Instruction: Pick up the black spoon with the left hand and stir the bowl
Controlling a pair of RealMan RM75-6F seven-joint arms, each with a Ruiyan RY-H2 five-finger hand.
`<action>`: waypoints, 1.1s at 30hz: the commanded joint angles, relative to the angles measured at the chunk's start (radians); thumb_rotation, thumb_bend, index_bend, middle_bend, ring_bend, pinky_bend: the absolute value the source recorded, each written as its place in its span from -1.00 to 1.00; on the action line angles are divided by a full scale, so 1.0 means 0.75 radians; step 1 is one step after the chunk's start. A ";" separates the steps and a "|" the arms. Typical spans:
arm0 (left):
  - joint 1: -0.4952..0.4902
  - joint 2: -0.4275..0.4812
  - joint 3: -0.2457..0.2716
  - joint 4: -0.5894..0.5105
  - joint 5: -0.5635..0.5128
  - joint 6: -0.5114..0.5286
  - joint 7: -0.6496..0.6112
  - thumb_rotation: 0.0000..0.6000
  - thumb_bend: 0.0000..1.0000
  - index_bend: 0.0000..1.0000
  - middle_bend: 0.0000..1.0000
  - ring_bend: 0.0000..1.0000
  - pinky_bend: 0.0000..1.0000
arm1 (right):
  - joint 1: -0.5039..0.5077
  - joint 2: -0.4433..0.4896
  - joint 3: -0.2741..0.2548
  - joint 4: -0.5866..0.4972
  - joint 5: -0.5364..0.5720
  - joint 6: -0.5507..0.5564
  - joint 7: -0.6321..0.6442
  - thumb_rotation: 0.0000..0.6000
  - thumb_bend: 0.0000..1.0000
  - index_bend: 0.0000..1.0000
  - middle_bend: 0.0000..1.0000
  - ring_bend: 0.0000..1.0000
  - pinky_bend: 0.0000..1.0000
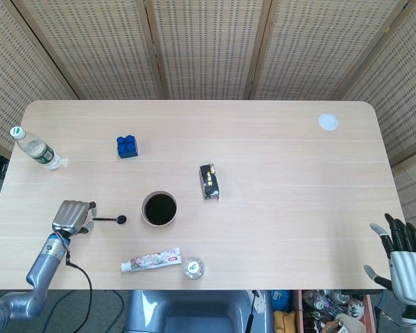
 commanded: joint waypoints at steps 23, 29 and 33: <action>-0.049 -0.096 0.008 0.116 -0.041 -0.063 0.006 1.00 -0.27 0.01 0.54 0.45 0.50 | -0.015 0.010 -0.001 -0.005 0.018 0.004 -0.003 1.00 -0.60 -0.57 -0.78 -1.00 -1.00; -0.054 -0.102 0.009 0.121 -0.047 -0.069 0.010 1.00 -0.27 0.05 0.55 0.45 0.50 | -0.019 0.012 0.000 -0.004 0.021 0.007 -0.001 1.00 -0.60 -0.57 -0.78 -1.00 -1.00; -0.055 -0.101 0.013 0.118 -0.057 -0.077 0.019 1.00 -0.27 0.08 0.55 0.45 0.50 | -0.021 0.012 0.000 -0.003 0.023 0.009 0.002 1.00 -0.60 -0.57 -0.78 -1.00 -1.00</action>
